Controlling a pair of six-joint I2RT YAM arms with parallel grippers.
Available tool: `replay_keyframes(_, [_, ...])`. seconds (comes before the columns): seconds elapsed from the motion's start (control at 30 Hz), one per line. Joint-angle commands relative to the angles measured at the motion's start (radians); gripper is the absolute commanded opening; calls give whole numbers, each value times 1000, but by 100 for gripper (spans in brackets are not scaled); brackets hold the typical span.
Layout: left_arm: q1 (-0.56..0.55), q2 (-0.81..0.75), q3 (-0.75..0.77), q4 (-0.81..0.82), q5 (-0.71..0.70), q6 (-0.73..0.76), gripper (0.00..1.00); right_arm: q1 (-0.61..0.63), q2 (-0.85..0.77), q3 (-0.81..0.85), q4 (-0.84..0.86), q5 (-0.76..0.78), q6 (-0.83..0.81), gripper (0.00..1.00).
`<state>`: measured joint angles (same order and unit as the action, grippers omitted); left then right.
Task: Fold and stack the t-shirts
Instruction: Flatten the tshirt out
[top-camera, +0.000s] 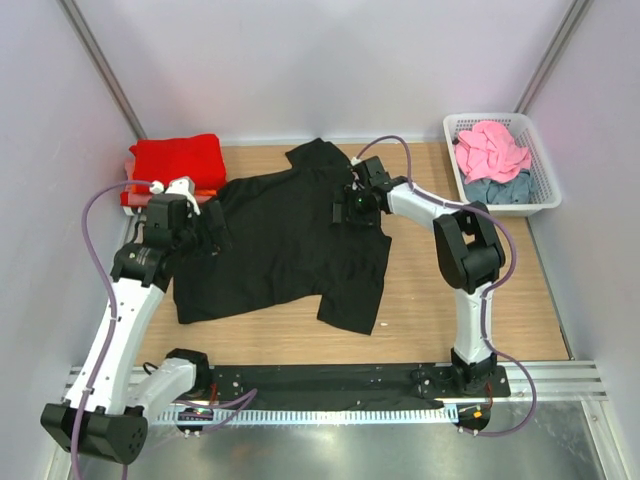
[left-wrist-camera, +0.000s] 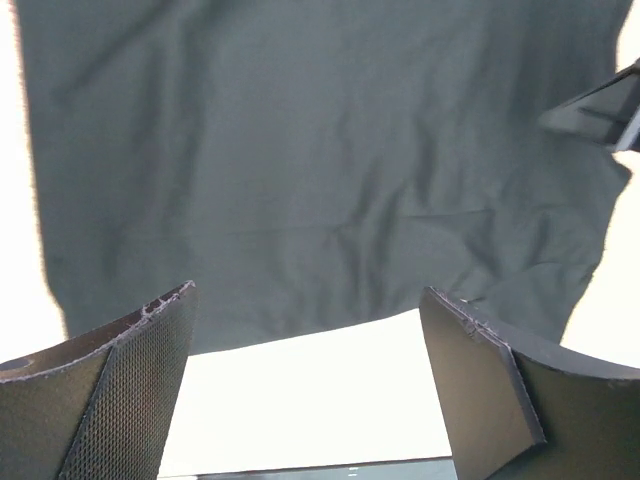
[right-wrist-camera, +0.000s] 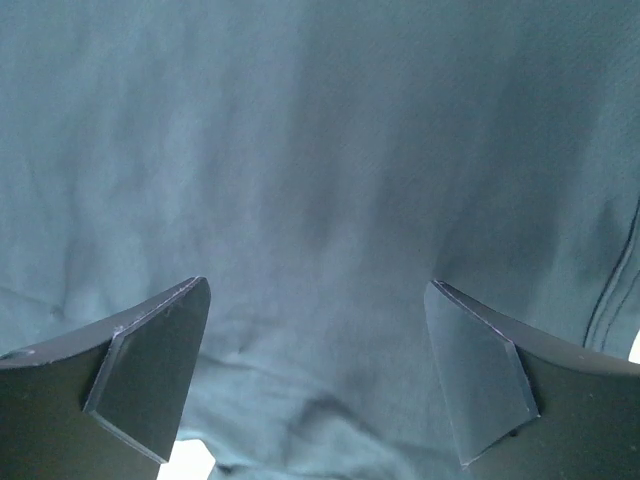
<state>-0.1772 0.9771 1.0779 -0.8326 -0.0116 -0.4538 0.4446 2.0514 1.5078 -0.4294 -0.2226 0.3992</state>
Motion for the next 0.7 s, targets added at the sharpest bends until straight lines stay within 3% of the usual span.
replay_keyframes(0.0, [-2, -37, 7, -43, -88, 76, 92, -7, 4, 28, 53, 12, 35, 95])
replay_keyframes(0.3, [-2, -137, -93, 36, -94, 56, 95, -108, -53, -265, 123, 146, 118, 94])
replay_keyframes(0.33, [-2, -135, -98, 43, -96, 58, 95, -144, -78, -355, 130, 181, 139, 94])
replay_keyframes(0.5, [-2, -109, -96, 44, -76, 63, 95, -256, -190, -547, 202, 146, 182, 95])
replay_keyframes(0.67, [-2, -100, -98, 44, -67, 64, 95, -290, -283, -627, 181, 184, 162, 97])
